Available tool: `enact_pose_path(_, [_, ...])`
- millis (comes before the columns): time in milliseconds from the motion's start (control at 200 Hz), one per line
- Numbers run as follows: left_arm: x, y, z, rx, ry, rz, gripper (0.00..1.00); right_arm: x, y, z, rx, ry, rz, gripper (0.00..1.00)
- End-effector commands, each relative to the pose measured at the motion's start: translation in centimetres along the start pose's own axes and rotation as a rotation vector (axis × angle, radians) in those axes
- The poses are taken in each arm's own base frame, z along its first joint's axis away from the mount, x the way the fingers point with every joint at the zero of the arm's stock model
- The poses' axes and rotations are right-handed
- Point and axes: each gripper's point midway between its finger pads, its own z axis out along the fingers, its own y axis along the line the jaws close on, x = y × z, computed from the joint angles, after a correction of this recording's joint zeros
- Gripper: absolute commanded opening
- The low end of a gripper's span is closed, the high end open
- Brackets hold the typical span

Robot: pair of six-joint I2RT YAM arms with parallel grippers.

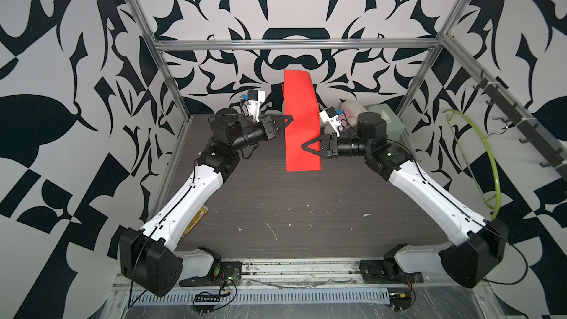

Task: Fold the rectangular paper in half along the long edge
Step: Fold the paper.

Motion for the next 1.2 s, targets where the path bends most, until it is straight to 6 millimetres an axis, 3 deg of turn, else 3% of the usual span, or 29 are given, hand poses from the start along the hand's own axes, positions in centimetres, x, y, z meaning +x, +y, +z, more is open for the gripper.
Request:
enact_pose_path(0, [-0.1, -0.6, 0.1, 0.019, 0.006, 0.021, 0.00, -0.6, 2.6, -0.6, -0.048, -0.012, -0.085, 0.20])
enact_pose_path(355, [-0.1, -0.6, 0.0, 0.019, 0.008, 0.024, 0.00, -0.5, 3.0, -0.6, -0.064, -0.005, -0.093, 0.11])
enact_pose_path(505, [0.0, -0.4, 0.1, 0.015, 0.009, 0.022, 0.00, -0.6, 3.0, -0.6, -0.066, -0.009, -0.097, 0.00])
enact_pose_path(835, [-0.1, -0.6, 0.1, 0.019, 0.006, 0.023, 0.00, -0.3, 3.4, -0.9, -0.069, -0.005, -0.118, 0.00])
enact_pose_path(870, [-0.1, -0.6, 0.1, 0.020, 0.007, 0.023, 0.00, -0.3, 3.3, -1.0, -0.055, -0.001, -0.123, 0.11])
enact_pose_path(935, [-0.1, -0.6, 0.2, 0.022, 0.009, 0.021, 0.00, -0.4, 3.3, -1.2, -0.034, -0.010, -0.133, 0.20])
enact_pose_path(970, [-0.2, -0.6, 0.2, 0.023, 0.009, 0.020, 0.00, -0.7, 3.1, -1.5, -0.023, -0.023, -0.134, 0.33])
enact_pose_path(1080, [-0.1, -0.8, 0.2, 0.029, 0.015, 0.015, 0.00, -1.9, 2.9, -2.4, -0.010, -0.062, -0.141, 0.38])
enact_pose_path(1195, [0.1, -0.7, 0.2, 0.031, 0.022, 0.004, 0.00, -2.8, 3.1, -2.5, -0.023, -0.084, -0.152, 0.36])
